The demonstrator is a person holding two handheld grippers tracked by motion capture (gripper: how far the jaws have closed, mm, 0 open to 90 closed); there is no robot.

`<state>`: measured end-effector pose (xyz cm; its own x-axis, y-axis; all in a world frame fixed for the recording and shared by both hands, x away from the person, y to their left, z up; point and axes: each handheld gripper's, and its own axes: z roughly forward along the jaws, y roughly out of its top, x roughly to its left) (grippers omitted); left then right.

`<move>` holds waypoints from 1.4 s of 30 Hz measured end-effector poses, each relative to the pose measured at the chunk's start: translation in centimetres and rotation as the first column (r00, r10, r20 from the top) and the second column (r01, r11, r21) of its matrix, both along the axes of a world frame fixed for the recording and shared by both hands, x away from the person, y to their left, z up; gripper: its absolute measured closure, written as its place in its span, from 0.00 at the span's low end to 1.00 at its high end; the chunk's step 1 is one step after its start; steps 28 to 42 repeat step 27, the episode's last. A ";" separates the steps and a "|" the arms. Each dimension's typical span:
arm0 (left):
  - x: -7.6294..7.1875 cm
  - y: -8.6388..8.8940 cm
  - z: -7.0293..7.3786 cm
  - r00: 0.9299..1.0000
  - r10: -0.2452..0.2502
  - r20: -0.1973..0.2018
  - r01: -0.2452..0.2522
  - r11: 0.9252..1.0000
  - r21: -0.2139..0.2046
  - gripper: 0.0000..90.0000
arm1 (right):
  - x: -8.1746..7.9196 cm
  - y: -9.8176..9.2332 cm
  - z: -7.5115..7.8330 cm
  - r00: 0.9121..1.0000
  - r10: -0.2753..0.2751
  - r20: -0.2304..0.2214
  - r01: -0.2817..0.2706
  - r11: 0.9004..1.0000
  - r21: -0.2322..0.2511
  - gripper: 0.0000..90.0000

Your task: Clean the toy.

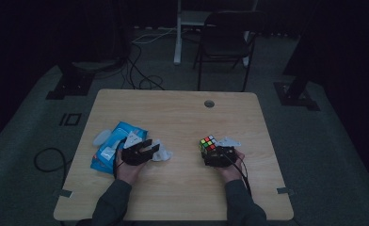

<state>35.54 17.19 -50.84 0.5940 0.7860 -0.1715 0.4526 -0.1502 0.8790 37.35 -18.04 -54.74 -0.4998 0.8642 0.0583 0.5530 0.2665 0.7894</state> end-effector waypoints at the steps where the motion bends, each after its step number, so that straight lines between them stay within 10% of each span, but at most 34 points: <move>1: 0.0 0.0 0.0 1.000 0.000 0.000 0.000 1.000 0.000 0.56 | 0.0 0.0 0.0 1.000 0.000 0.000 0.000 1.000 0.000 0.15; 14: -0.3 0.9 1.0 0.999 0.023 0.038 -0.021 0.998 -0.067 0.50 | -0.4 0.0 0.6 0.999 0.005 0.039 -0.006 1.000 0.012 0.14; 42: -0.4 1.0 1.1 0.999 0.019 0.041 -0.016 0.997 -0.075 0.51 | -0.6 -0.1 1.0 0.998 -0.003 0.060 0.001 1.000 0.020 0.15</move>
